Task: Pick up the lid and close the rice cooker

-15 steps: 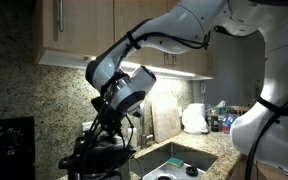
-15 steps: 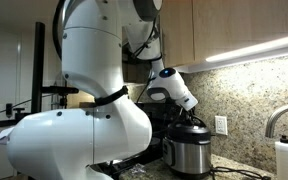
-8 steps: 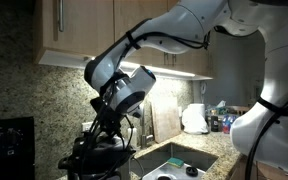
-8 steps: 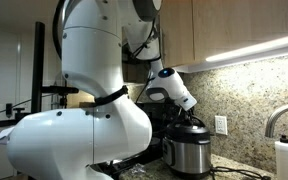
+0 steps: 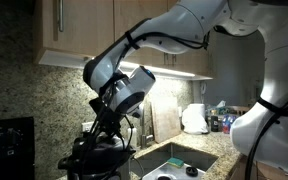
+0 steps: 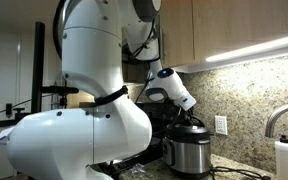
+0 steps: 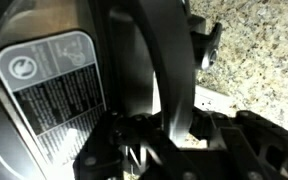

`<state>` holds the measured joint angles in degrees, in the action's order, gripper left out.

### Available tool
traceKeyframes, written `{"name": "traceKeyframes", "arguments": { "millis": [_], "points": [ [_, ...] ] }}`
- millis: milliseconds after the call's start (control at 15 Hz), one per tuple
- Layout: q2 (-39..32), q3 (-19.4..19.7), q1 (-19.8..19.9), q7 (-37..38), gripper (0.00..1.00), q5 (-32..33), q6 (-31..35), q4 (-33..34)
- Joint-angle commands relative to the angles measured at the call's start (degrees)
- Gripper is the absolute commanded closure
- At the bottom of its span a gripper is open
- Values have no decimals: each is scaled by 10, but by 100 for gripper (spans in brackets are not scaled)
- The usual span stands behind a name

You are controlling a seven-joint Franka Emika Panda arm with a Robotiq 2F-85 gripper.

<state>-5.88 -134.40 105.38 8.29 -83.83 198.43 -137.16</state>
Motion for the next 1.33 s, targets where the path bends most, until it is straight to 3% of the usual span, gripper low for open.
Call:
{"name": "traceKeyframes", "arguments": {
  "millis": [0, 1000, 1267],
  "points": [
    [19, -8, -10, -1, 100, 13, 0, 1],
    [59, -32, 13, -94, 100, 13, 4, 53],
    [38, -25, 14, -98, 100, 14, 4, 55]
  ]
}}
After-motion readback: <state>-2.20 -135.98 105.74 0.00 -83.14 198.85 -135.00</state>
